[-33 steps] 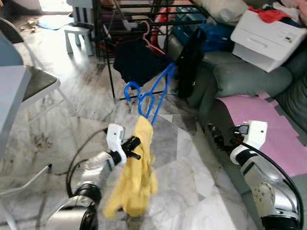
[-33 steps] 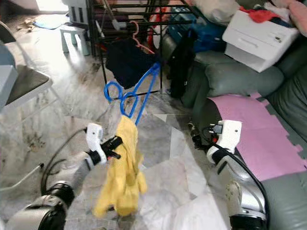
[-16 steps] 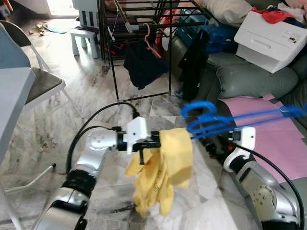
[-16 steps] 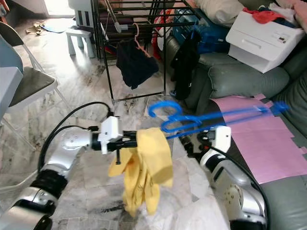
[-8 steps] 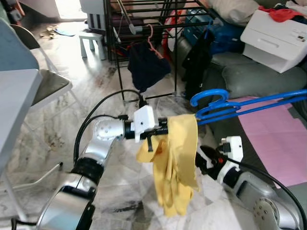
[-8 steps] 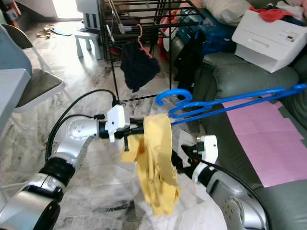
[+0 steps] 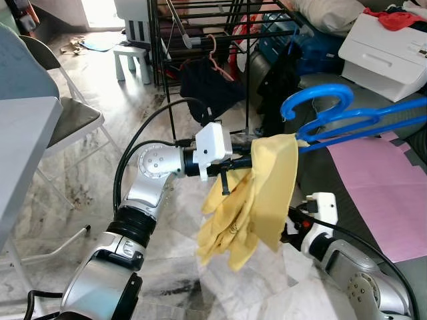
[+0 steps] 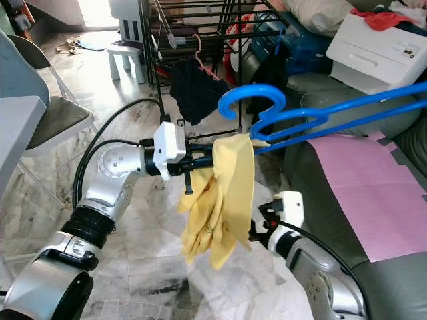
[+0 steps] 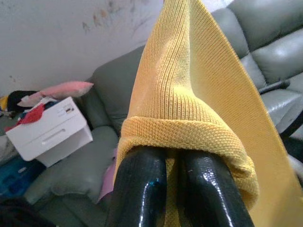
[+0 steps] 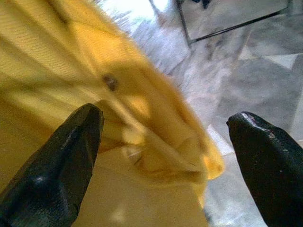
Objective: Hang hanger
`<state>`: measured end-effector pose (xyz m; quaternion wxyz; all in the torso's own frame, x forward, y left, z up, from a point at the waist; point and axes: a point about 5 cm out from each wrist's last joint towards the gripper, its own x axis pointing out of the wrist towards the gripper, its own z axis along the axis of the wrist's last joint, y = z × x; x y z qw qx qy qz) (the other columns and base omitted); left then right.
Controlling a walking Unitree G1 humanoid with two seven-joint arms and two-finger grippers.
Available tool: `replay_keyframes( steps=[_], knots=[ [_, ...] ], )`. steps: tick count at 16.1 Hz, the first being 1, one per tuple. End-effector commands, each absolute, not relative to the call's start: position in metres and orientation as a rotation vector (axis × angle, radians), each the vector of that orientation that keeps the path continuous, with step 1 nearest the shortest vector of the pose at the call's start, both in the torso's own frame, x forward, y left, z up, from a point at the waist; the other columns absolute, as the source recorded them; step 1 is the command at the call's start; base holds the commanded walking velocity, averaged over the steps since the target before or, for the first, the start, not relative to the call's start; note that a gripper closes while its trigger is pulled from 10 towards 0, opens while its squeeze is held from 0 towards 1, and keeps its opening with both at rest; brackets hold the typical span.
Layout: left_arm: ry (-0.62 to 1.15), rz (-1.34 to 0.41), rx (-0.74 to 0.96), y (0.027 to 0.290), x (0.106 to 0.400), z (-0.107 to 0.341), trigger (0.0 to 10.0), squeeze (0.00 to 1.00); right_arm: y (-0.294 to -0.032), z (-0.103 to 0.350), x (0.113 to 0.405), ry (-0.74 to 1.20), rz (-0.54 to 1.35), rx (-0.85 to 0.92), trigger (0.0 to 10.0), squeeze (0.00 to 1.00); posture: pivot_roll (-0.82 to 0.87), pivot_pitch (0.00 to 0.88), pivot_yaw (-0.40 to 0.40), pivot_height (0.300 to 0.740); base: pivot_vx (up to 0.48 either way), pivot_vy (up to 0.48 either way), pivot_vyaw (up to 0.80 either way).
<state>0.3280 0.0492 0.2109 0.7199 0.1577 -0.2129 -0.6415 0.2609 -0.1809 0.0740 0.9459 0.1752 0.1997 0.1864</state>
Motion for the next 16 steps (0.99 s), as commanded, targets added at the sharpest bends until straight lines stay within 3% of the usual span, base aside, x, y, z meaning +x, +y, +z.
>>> replay_keyframes(
  steps=[1,5,10,16],
  knots=[
    [-0.558,-1.430,0.333,0.046,0.326,0.232,10.0,0.00,-0.192,0.079,0.268,0.365,0.308,0.344,10.0,0.00,0.07,0.000,-0.033,0.740,0.000,0.000,0.00],
    [-0.568,-1.468,0.300,0.043,0.319,0.238,10.0,0.00,-0.211,0.084,0.278,0.319,0.196,0.358,10.0,0.00,0.06,0.000,-0.036,0.740,0.000,0.000,0.00],
    [-0.539,-1.477,0.286,0.040,0.318,0.235,10.0,0.00,-0.194,0.101,0.282,0.204,0.267,0.411,10.0,0.00,0.06,0.000,-0.032,0.740,0.000,0.000,0.00],
    [-0.419,-1.426,0.329,0.047,0.329,0.208,10.0,0.00,-0.194,0.119,0.267,0.123,0.337,0.388,10.0,0.00,0.05,0.000,-0.021,0.740,0.000,0.000,0.00]
  ],
)
